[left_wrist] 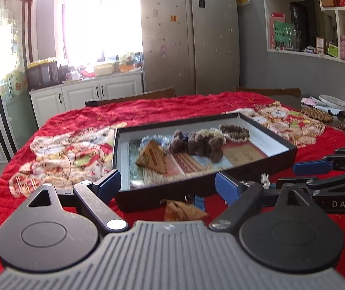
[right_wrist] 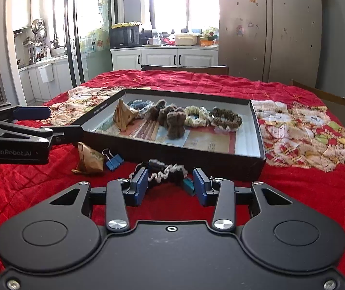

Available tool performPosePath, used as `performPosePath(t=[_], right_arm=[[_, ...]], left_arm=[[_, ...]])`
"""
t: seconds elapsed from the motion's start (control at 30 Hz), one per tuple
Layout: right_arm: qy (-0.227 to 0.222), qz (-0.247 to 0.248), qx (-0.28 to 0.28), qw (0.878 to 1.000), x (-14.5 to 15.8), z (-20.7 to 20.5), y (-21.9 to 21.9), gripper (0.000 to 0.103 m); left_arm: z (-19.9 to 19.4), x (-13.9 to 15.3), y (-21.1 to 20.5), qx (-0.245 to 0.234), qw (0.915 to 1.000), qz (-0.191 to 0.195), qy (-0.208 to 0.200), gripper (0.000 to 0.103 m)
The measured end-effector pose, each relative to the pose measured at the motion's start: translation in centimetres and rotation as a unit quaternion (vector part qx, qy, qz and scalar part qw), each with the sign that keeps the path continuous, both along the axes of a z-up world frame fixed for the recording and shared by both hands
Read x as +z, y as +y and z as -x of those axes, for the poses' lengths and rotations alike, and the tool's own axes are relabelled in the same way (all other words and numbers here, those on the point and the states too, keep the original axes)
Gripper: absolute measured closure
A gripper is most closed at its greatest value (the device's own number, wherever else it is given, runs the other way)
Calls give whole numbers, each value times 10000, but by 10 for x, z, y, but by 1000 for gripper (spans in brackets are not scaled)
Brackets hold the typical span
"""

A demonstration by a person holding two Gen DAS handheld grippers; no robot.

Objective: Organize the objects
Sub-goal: 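Lift both grippers out of the tray and move toward the remaining items, then grasp the brown paper triangle packet with the left gripper while the right grasps the lace-trimmed black scrunchie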

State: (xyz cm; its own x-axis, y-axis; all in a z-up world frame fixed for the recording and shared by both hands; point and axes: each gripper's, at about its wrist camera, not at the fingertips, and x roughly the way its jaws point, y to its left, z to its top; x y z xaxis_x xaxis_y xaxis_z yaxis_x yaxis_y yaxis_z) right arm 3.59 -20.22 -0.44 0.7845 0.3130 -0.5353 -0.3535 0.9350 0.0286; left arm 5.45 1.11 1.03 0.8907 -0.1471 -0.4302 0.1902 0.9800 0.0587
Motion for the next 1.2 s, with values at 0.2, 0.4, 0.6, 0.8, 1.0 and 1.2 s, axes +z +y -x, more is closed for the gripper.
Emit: performPosePath(t=[0.2,0.4,0.6,0.8,1.0,1.2], right_arm=[[13,-44,-26,10000,-8,-1,5,64],[155,-242,-46,9996,-15,-6,7,64],[301,-363,5,9989,-23,-12,14,64],[409,-502,-83,9979,-30,-21,17,65],[482,-594,-138,9970,-35,-27,19,69],[510,-643,-193,9964,-38,-30,20,73]], left_arm=[[-2,-14,-1,12,9999,-64,131,12],[-6,-24,-6,-15,9997,-81,232,12],[-12,-33,-6,55,9994,-69,332,12],[-18,-38,-4,97,9990,-18,427,13],[-21,-42,-3,72,9987,43,497,15],[-25,-44,-3,82,9981,155,585,21]])
